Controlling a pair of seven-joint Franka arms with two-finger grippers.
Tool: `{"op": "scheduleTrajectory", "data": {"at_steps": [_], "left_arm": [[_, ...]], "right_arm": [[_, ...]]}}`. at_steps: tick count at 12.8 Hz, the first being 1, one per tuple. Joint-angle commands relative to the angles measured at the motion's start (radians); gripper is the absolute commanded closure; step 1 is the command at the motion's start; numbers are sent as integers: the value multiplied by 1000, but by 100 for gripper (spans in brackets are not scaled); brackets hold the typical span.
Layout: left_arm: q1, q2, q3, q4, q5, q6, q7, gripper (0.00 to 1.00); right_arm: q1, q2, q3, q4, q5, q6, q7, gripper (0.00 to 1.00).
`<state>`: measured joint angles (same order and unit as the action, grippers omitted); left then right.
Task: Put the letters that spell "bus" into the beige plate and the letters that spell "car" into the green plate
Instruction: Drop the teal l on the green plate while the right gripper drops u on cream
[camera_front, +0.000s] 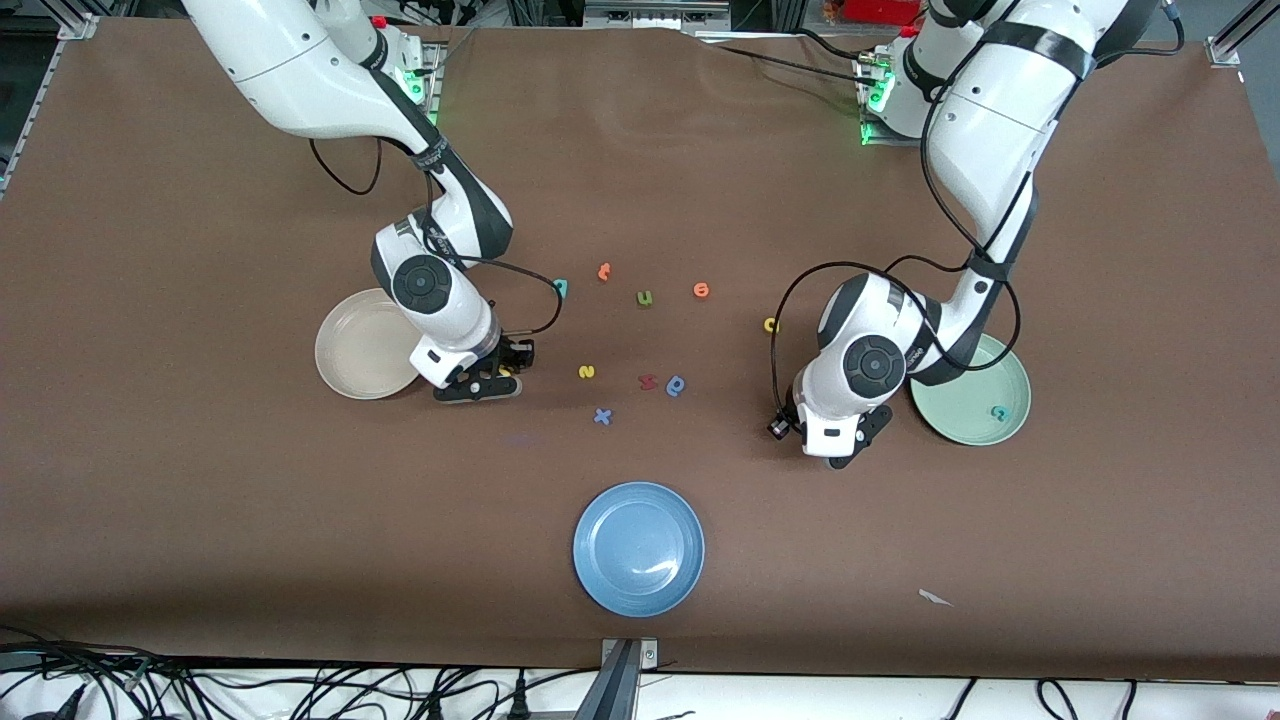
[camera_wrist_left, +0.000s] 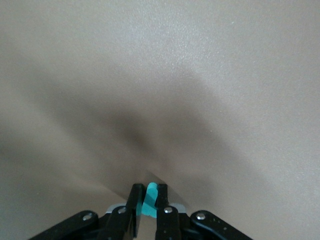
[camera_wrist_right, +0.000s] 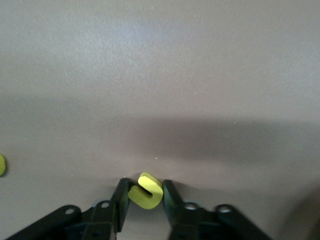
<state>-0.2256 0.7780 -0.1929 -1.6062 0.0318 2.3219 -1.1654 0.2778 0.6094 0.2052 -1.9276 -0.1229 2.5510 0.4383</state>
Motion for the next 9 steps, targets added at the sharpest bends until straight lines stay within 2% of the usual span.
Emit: {"op": "scheduleTrajectory", "data": {"at_steps": [1,4,7,9], "left_arm": [[3,0,15,3,46,1,-11,100],[54,-83,9,3,59,-106,99,100],[150,-176,3,3,50,-304,330,100],[225,-201,4,3,49,-390,497,100]], "right_arm": [[1,-2,-4,-37,-20,18,11,92],[1,-32,-4,-37,-20,-9,2,92],[-11,-141,-13,-33,-18,-174,-64,92],[-37,-210,-35,-33,-18,-282,-172,92]]}}
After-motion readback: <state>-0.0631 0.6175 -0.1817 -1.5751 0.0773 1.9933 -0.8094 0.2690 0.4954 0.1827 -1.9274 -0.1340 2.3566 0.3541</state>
